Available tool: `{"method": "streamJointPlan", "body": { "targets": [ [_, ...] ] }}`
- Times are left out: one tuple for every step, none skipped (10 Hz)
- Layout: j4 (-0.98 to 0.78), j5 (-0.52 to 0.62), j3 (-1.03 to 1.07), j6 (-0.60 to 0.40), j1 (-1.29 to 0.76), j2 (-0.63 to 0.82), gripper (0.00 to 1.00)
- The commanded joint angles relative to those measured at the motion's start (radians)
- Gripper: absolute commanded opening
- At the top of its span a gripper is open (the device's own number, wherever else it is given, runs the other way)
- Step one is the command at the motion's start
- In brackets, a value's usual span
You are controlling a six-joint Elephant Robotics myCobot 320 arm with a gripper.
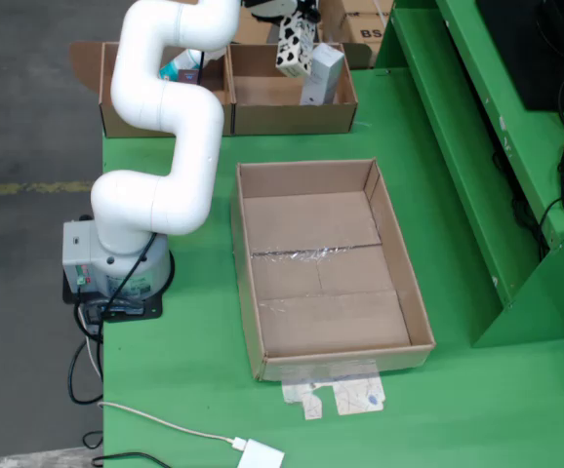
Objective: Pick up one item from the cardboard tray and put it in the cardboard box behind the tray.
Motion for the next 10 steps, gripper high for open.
{"method": "streamJointPlan", "body": {
  "targets": [
    [0.513, -0.016, 0.166, 0.024, 0.025, -0.1, 0.0],
    [0.513, -0.016, 0.166, 0.02, 0.07, -0.083, 0.0],
    [0.513, -0.017, 0.166, 0.022, 0.081, -0.081, 0.0],
    [0.512, -0.017, 0.166, 0.016, 0.084, -0.081, 0.0],
    [0.512, -0.017, 0.166, 0.017, 0.091, -0.079, 0.0],
    [0.504, -0.017, 0.166, 0.024, 0.095, -0.083, 0.0],
    [0.201, 0.077, 0.166, 0.146, 0.075, -0.006, 0.0],
    [0.114, 0.116, 0.166, 0.178, 0.06, 0.0, 0.0],
    [0.09, 0.149, 0.166, 0.187, 0.032, -0.022, 0.0],
    [0.09, 0.149, 0.166, 0.187, 0.032, -0.022, 0.0]
  ]
}}
